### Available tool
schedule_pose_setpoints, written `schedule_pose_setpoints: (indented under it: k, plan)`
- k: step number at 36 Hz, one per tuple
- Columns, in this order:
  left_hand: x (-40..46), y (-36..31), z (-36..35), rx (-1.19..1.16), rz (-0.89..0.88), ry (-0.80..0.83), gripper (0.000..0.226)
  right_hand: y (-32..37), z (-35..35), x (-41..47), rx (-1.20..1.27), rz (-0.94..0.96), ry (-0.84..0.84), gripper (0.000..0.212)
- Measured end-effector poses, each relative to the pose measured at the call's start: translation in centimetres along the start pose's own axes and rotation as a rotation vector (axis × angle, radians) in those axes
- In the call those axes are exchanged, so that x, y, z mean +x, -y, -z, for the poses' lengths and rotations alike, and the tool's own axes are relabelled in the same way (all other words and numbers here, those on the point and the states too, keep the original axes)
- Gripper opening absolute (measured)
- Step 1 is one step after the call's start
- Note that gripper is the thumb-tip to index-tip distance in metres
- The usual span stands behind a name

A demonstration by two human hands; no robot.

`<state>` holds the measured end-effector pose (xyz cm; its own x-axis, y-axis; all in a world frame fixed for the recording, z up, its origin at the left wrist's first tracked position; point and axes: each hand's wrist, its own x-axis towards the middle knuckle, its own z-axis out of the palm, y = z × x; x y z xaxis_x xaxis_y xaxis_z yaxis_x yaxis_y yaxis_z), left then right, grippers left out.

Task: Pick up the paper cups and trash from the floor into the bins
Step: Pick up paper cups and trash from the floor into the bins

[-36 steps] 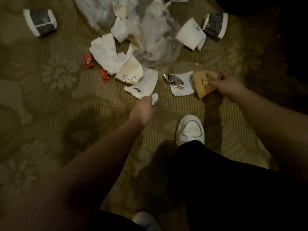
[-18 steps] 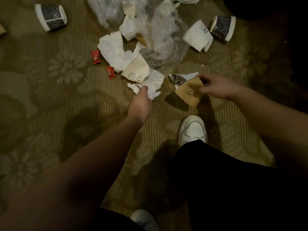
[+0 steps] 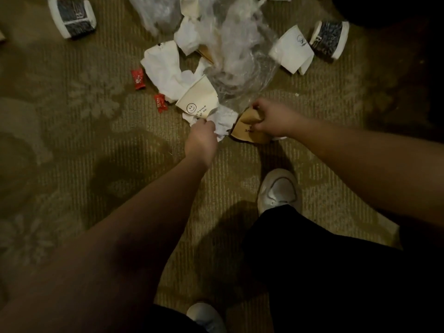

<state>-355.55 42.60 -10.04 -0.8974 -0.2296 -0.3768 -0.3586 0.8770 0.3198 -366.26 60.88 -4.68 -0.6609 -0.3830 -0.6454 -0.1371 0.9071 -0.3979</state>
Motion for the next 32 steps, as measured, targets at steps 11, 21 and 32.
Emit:
schedule_pose_setpoints:
  k: [11, 21, 32]
  plan:
    - [-4.0, -0.1, 0.7, -0.245, -0.016, 0.061, 0.011, -3.3, -1.3, -3.8, 0.496, -0.124, -0.083, 0.060]
    - [-3.7, 0.7, -0.4, -0.255, 0.066, 0.030, 0.023, -6.2, -2.4, -5.3, 0.481, -0.166, -0.126, 0.065]
    - [-3.9, 1.6, -0.8, 0.098, -0.126, 0.114, 0.041, -5.6, 0.6, -0.9, 0.000, -0.161, -0.037, 0.073]
